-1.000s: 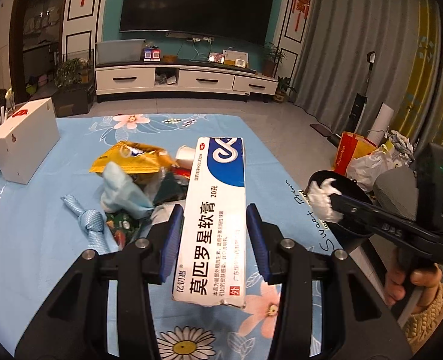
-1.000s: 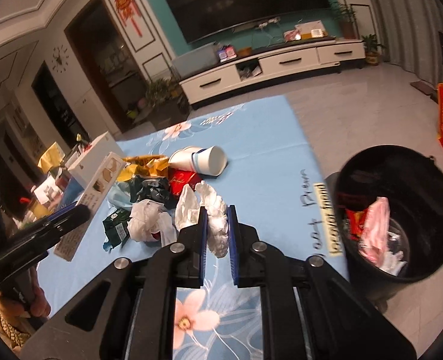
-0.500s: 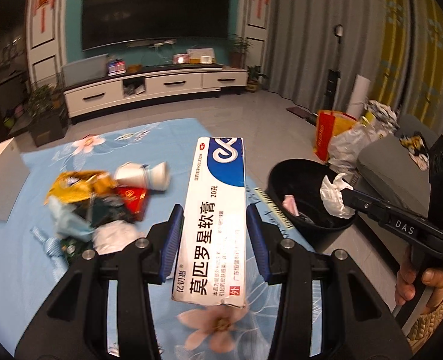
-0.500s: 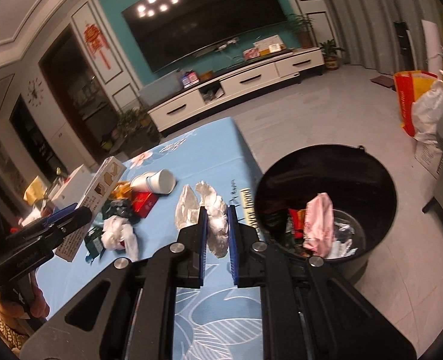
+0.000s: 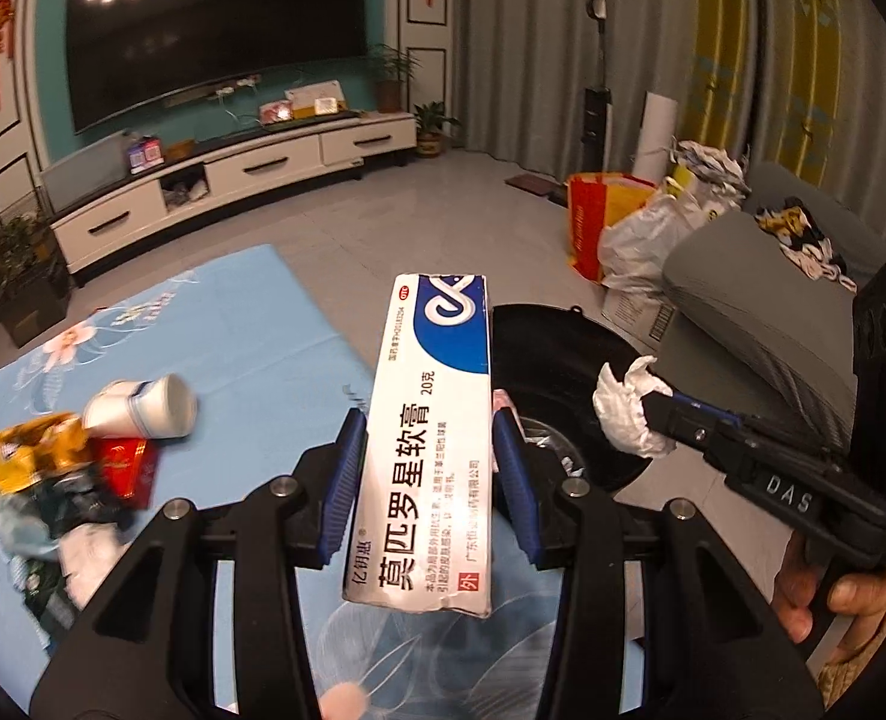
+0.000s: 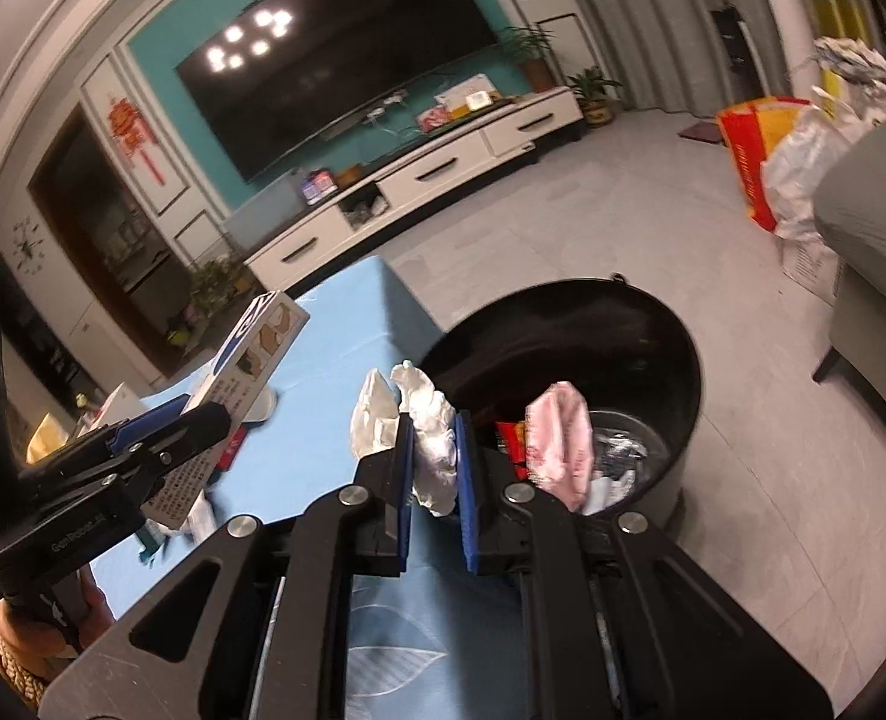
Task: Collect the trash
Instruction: 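Carry the box and tissue to the black bucket and open both tools, then grasp the blue knotted cloth with the left tool while the right tool grasps the white plastic bag, then carry the cloth and white bag over the black bucket and open both tools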
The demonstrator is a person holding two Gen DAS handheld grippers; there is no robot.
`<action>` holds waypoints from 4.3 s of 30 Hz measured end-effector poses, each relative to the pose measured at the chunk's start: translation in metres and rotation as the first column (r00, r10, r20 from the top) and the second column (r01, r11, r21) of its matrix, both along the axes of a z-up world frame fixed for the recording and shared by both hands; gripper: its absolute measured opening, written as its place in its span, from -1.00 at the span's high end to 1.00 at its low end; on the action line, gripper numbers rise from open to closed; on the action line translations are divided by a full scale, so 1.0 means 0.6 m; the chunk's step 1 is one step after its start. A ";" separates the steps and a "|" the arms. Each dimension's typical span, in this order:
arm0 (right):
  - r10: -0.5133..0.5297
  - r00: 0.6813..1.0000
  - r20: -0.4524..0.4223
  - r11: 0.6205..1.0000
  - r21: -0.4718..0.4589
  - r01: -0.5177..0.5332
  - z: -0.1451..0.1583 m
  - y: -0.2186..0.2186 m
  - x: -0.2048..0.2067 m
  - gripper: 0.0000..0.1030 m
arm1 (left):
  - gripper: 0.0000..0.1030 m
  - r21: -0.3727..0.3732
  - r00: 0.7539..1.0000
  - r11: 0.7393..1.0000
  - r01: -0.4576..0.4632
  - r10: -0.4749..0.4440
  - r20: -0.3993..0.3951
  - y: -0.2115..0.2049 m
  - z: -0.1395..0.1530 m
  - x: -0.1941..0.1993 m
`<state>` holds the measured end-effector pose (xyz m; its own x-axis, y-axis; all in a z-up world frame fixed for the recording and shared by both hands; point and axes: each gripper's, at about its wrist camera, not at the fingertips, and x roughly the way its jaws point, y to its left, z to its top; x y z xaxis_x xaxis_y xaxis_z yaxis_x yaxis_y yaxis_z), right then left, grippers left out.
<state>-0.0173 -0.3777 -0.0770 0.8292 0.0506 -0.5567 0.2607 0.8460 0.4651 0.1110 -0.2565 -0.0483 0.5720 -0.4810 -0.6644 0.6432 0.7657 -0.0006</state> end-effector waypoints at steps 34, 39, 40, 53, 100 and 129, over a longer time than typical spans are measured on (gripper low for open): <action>-0.026 0.993 -0.113 0.998 0.052 0.032 -0.043 -0.026 0.001 -0.15 | -0.94 0.006 0.994 0.999 -0.053 0.053 -0.092 0.023 -0.054 0.011; 0.045 0.990 -0.132 0.998 0.043 -0.040 -0.032 0.022 0.004 -0.23 | -0.94 -0.043 0.981 0.988 -0.149 0.142 -0.131 0.126 -0.041 -0.017; 0.066 0.989 -0.132 0.997 0.041 -0.061 -0.028 0.035 0.005 -0.24 | -0.94 -0.055 0.977 0.983 -0.172 0.163 -0.139 0.146 -0.038 -0.019; 0.424 0.906 -0.001 0.906 0.007 -0.424 0.035 0.245 0.037 -0.89 | -0.94 -0.257 0.851 0.812 -0.524 0.488 -0.192 0.481 -0.024 -0.063; 0.639 0.735 -0.225 0.651 -0.350 -0.673 -0.052 0.520 0.269 0.40 | 0.07 -0.021 0.770 0.791 -0.611 0.588 -0.246 0.579 -0.168 0.185; 0.603 0.794 -0.079 0.788 -0.098 -0.608 0.024 0.374 0.063 0.58 | 0.33 -0.135 0.844 0.848 -0.513 0.469 -0.260 0.530 -0.085 -0.092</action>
<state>0.0206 -0.1532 -0.0629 0.6260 0.4698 -0.6225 -0.3063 0.8822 0.3577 0.0557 0.0614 -0.0991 0.6250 -0.3036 -0.7191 0.1501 0.9508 -0.2708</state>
